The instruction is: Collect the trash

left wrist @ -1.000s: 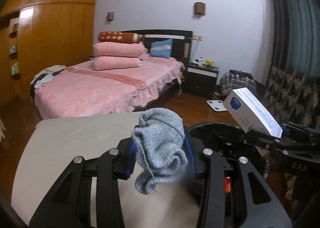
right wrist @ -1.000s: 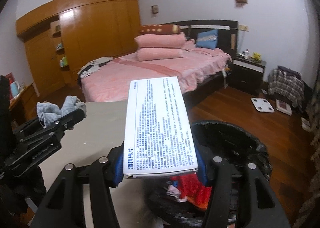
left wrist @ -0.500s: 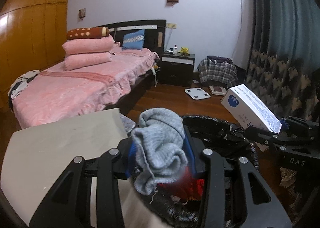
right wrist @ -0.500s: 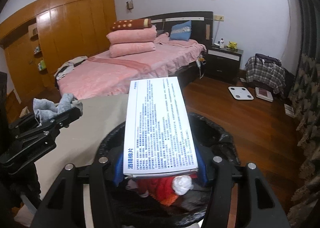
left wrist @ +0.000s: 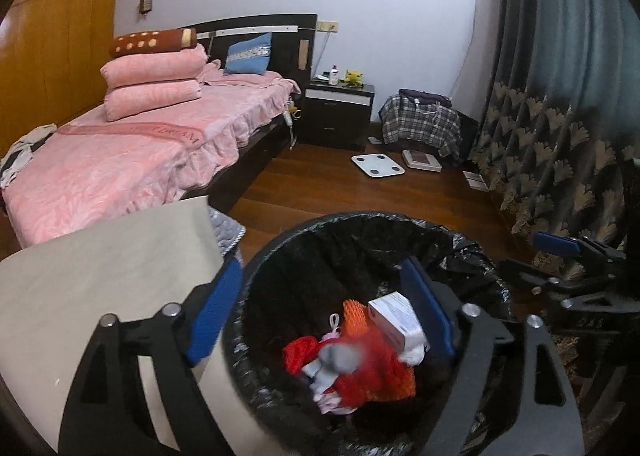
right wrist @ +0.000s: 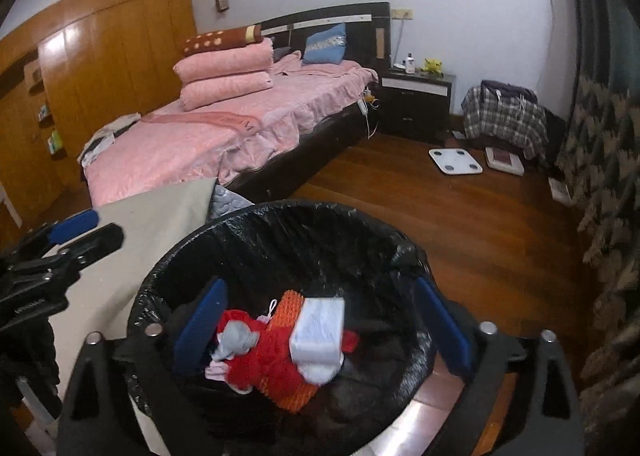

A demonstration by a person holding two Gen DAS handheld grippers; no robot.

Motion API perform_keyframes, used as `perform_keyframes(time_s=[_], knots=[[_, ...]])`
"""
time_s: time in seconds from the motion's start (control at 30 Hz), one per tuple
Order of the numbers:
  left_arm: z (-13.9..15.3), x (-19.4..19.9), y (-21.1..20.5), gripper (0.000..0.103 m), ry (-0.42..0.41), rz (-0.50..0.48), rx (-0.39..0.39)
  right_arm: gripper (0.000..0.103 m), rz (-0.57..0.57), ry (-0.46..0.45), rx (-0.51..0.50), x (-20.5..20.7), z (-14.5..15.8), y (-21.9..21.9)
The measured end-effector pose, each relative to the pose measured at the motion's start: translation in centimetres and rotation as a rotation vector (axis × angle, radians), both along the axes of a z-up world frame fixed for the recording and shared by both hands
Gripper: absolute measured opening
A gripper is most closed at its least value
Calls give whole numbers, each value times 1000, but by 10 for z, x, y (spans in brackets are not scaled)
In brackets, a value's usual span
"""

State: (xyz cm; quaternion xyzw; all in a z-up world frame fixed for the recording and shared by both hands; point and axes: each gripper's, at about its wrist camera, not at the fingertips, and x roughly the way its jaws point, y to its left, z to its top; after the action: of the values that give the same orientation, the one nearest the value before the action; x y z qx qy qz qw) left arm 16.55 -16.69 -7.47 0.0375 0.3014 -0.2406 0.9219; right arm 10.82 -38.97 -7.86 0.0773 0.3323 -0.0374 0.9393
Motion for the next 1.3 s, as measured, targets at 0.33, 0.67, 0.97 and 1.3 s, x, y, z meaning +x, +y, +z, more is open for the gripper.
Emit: perform_keyframes(time_s=[0.33, 0.67, 0.97, 1.3], knots=[[19, -37, 49, 93, 23, 85, 11, 97, 58, -36, 32, -40, 25, 23], [40, -89, 87, 94, -5, 146, -3, 97, 157, -83, 8, -74, 57, 86], [60, -117, 105, 94, -43, 187, -22, 97, 166, -102, 26, -86, 75, 104], [81, -141, 113, 94, -96, 210, -33, 97, 188, -142, 0, -99, 94, 120]])
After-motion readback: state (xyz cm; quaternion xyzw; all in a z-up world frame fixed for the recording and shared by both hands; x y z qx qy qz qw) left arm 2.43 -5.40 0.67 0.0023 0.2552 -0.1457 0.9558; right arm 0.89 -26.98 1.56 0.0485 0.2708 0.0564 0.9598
